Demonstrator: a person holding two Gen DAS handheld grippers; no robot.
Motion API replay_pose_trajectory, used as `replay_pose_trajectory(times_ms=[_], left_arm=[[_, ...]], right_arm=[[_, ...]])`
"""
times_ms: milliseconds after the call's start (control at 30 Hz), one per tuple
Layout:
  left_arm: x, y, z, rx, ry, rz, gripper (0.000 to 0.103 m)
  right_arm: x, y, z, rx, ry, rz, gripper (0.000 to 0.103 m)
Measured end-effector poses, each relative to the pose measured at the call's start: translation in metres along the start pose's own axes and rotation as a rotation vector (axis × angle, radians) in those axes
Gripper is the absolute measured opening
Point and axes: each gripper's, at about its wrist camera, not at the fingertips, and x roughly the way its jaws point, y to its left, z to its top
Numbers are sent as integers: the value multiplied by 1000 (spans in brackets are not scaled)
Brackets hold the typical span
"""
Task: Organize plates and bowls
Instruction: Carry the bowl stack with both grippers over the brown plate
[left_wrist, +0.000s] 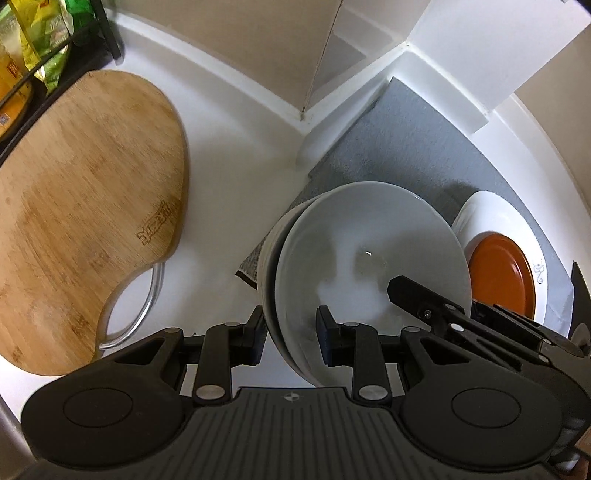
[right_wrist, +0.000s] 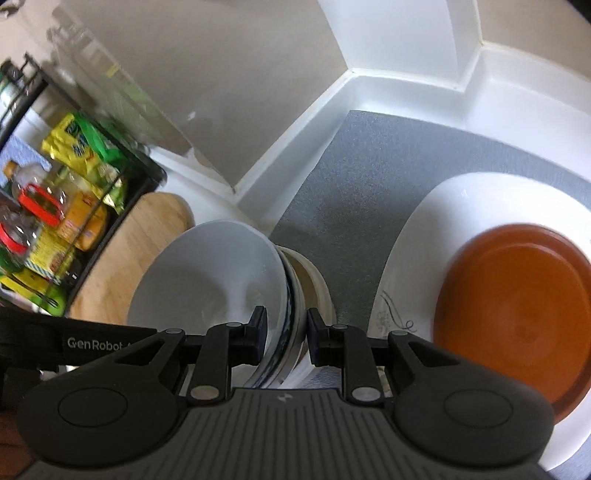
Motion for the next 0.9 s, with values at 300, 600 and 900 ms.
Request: replay_pose_trajectory(times_ms=[300,600,900], left_arm=[[-2,3,-1,41,-18,-28,30],[-32,-14,-12,208,-309,56,86],[-26,-1,2,210,-284,24,82]], right_arm=[[1,0,1,-17,-3,-3,30],[-19,-2,-2,-10,-63,10,46],[-33,4,-4,-63,-141,-10,86]])
